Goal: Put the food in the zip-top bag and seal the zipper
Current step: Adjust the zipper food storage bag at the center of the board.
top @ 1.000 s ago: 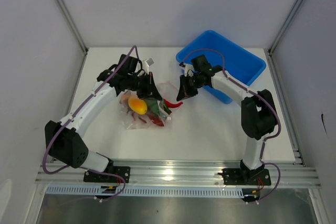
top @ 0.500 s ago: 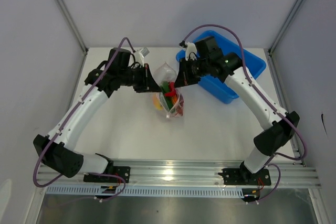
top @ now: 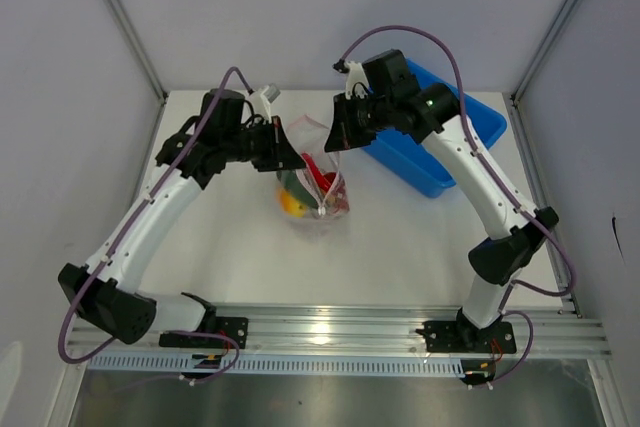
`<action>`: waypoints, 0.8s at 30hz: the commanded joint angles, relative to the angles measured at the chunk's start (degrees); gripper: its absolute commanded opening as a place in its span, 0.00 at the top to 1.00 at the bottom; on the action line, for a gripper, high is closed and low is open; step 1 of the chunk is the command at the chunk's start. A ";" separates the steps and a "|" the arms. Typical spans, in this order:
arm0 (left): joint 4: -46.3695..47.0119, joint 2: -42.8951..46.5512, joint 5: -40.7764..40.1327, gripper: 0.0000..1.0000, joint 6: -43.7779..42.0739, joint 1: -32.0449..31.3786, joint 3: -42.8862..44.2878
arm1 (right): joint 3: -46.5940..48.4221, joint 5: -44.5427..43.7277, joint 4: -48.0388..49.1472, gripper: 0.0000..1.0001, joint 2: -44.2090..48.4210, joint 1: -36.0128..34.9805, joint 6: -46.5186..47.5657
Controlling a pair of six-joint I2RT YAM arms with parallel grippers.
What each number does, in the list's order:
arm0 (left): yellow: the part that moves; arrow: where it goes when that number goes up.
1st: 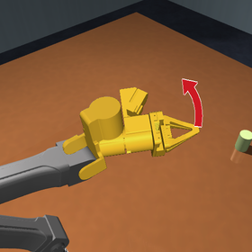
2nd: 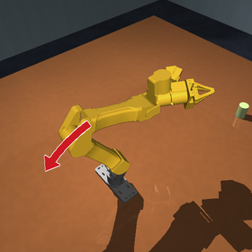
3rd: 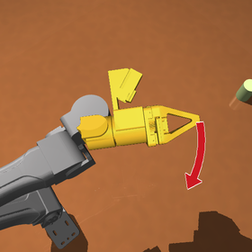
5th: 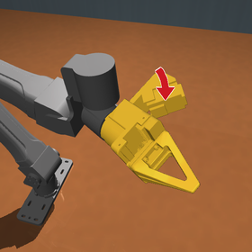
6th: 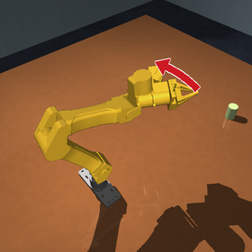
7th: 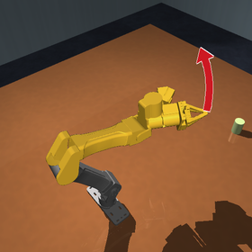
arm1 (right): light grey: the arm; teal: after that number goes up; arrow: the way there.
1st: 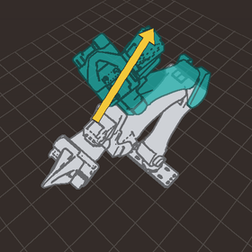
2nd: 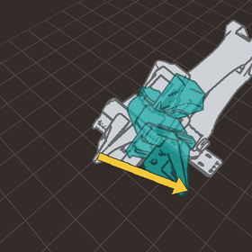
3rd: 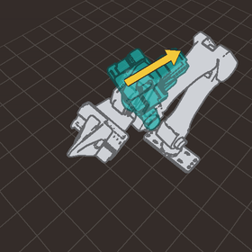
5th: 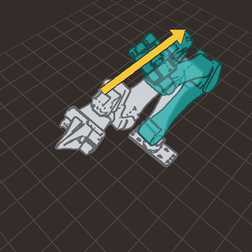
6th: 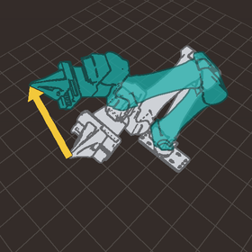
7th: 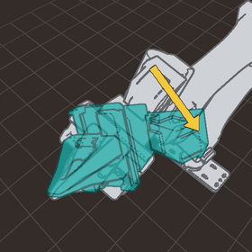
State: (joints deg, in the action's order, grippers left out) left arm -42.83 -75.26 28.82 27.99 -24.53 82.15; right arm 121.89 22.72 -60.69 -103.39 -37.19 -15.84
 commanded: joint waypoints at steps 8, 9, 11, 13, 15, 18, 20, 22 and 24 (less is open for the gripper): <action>2.21 -2.18 2.55 0.99 -2.24 -0.69 -0.06 | -0.97 0.84 0.40 1.00 1.53 -0.51 -3.06; 3.70 0.96 3.08 1.00 -1.80 -0.69 0.11 | 0.18 0.83 -0.13 1.00 1.53 -0.43 -2.89; 5.48 2.49 3.79 1.00 -1.80 -0.69 4.30 | 2.38 1.18 -1.01 1.00 1.09 -0.16 -2.45; 3.99 0.75 3.96 0.99 -1.54 -0.78 6.52 | 4.24 1.71 -1.54 1.00 0.48 0.19 -2.36; 5.82 0.56 4.23 0.99 -0.22 -0.78 5.31 | 4.06 2.59 -1.54 1.00 -0.57 0.45 -2.62; 6.09 -0.06 5.28 1.00 0.66 -0.78 3.81 | 4.50 4.17 -1.63 1.00 -1.98 0.45 -3.06; 5.65 -0.23 5.37 0.99 1.01 -0.78 3.55 | 4.24 4.70 -1.37 1.00 -2.86 0.45 -3.15; 5.56 -0.32 4.76 0.99 1.98 -0.78 3.72 | 4.15 5.40 -0.40 1.00 -3.65 0.54 -2.97; 5.39 -0.58 3.97 0.99 3.12 -0.78 4.16 | 4.76 6.19 0.30 1.00 -4.71 0.98 -2.80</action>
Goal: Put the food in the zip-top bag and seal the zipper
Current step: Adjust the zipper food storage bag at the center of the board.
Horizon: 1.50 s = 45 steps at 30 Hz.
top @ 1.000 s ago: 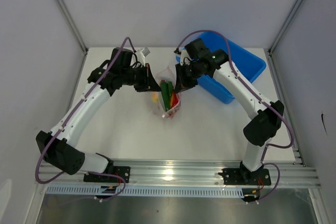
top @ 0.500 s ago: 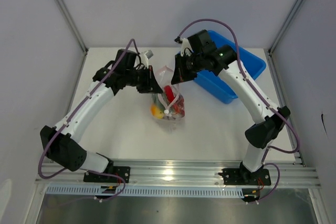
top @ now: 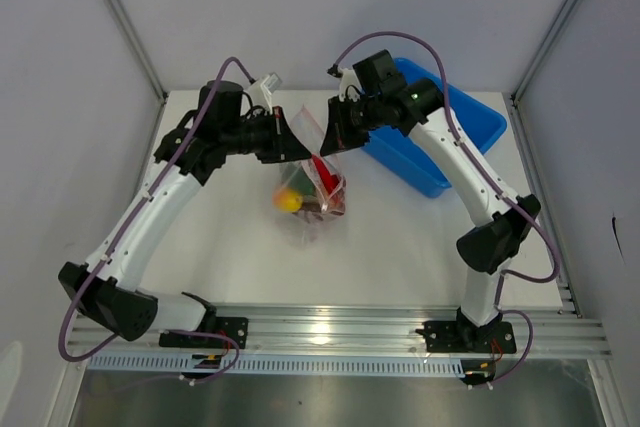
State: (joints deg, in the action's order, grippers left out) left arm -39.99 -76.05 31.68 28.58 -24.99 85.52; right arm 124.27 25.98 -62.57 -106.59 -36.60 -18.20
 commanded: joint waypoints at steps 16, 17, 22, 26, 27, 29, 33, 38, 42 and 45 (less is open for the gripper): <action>-7.37 -9.46 -16.02 0.99 12.46 -0.23 14.32 | 7.58 -8.21 1.04 0.01 -3.73 4.96 1.23; -8.08 -10.08 -16.91 0.99 13.60 -0.23 15.46 | 5.92 -9.35 2.61 0.01 -2.41 4.96 2.36; -11.25 -13.06 -20.42 0.99 16.59 -0.06 18.89 | -17.23 -13.06 15.16 0.01 12.49 4.96 4.13; -12.31 -14.38 -20.52 0.99 19.14 0.47 20.91 | -35.20 -12.53 29.84 0.01 24.21 5.13 4.49; -12.31 -14.48 -20.61 0.99 19.49 0.56 20.83 | -38.11 -11.92 31.78 0.00 26.15 5.05 4.57; -12.39 -14.83 -20.61 0.99 20.28 0.56 21.88 | -44.27 -9.81 35.40 0.01 29.50 4.78 4.49; -12.66 -14.74 -20.70 0.99 20.90 0.56 21.62 | -46.14 -7.87 36.38 0.01 29.16 3.12 4.84; -12.66 -14.65 -20.52 1.00 21.34 0.56 20.92 | -39.12 -4.90 32.78 0.08 24.60 2.06 3.25; -12.31 -14.91 -19.91 0.99 21.78 0.56 20.66 | -36.47 -4.79 31.02 0.13 22.04 0.22 2.91; -12.04 -14.92 -19.38 0.99 21.96 0.56 20.83 | -35.67 -5.50 29.78 0.17 20.29 -0.58 2.29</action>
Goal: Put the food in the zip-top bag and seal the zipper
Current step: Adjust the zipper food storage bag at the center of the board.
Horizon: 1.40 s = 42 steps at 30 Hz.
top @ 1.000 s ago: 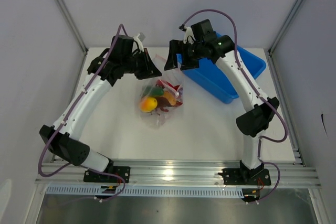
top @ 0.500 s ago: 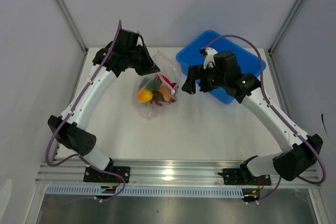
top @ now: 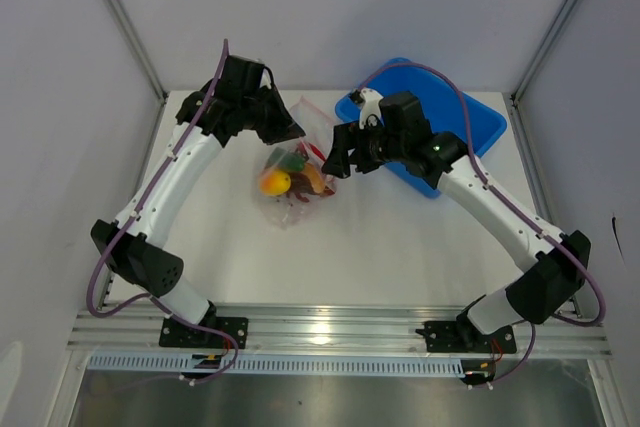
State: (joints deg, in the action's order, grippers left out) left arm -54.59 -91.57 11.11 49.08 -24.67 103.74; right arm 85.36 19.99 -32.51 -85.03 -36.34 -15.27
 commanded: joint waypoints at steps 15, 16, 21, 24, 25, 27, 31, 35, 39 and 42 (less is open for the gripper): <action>3.52 0.87 2.68 0.99 1.02 0.23 1.64 | 8.24 -1.80 -6.86 0.42 -6.63 -2.95 -0.73; 3.61 0.87 2.77 1.00 1.02 0.23 1.55 | 8.76 -1.53 -7.21 0.44 -7.59 -2.95 -0.56; 4.05 0.43 3.47 0.99 1.19 0.23 1.73 | 10.78 -2.76 -7.39 0.53 -9.09 -3.13 -0.64; 4.05 0.34 3.65 0.99 1.19 0.23 1.81 | 13.59 -3.46 -8.88 0.62 -11.11 -3.12 -0.82; 4.05 0.25 3.56 0.99 1.11 0.23 1.73 | 14.30 -3.64 -9.23 0.68 -11.64 -3.13 -0.82; 4.05 0.25 3.91 0.99 0.32 0.23 1.81 | 15.62 -3.64 -10.63 0.75 -12.69 -3.21 -0.56; 5.10 -0.01 6.97 1.00 -2.14 0.49 1.29 | 18.86 -4.08 -13.10 0.91 -13.40 -3.21 0.59; 5.90 -0.62 10.24 0.90 -5.57 1.46 1.19 | 23.61 -2.06 -17.92 1.00 -14.37 -3.21 2.34; 2.66 -2.29 10.51 0.71 -10.83 2.34 3.48 | 27.83 -0.48 -22.23 1.00 -15.07 -3.21 4.89; 1.24 -2.56 9.10 0.52 -14.44 2.87 5.68 | 33.36 1.10 -27.68 1.00 -16.74 -3.21 6.38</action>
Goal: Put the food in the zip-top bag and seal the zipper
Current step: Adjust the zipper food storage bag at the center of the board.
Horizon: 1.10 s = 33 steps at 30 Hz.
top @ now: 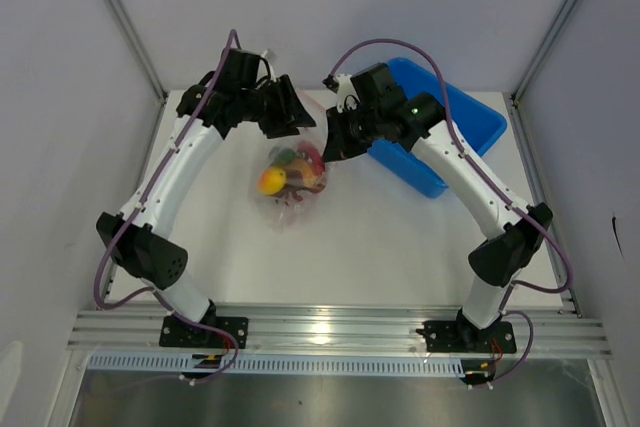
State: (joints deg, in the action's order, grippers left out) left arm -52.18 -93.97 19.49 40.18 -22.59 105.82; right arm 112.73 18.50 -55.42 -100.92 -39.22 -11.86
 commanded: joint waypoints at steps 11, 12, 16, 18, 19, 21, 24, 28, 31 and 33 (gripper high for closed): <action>12.16 11.17 -2.27 0.31 -25.04 1.23 -3.22 | 4.27 12.07 -10.76 1.00 4.06 0.64 6.14; 14.11 12.40 1.66 0.31 -26.55 1.23 -4.56 | 3.39 12.78 -11.02 1.00 4.59 0.55 6.32; 23.26 17.33 12.56 0.32 -30.95 1.23 -10.98 | 0.66 15.24 -11.99 1.00 6.70 0.46 6.15; 24.15 17.25 16.44 0.33 -31.22 1.23 -10.81 | 0.04 15.07 -11.64 1.00 8.02 0.46 5.10; 23.97 16.81 20.03 0.32 -31.39 1.23 -9.42 | -0.14 14.99 -11.73 1.00 9.24 0.46 4.83; 23.10 15.75 22.52 0.32 -31.05 1.23 -8.62 | -0.05 14.55 -11.73 1.00 10.48 0.38 4.21; 23.61 16.27 21.92 0.32 -28.68 1.23 -7.91 | 0.39 11.83 -10.51 1.00 13.03 1.16 3.60; 27.91 18.21 23.66 0.31 -25.16 1.23 -12.02 | 0.48 10.41 -8.04 1.00 13.65 3.80 3.42; 32.65 19.00 29.37 0.30 -23.31 1.14 -15.01 | 1.00 10.94 -8.56 1.00 12.42 4.59 5.35; 35.12 19.18 33.83 0.29 -24.09 1.14 -16.25 | 1.09 11.98 -9.00 1.00 11.81 5.64 7.11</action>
State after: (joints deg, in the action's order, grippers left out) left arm -24.25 -76.53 44.60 15.09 -21.56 91.31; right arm 112.14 29.39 -66.96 -88.71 -34.48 -7.05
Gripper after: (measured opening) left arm 0.702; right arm 0.100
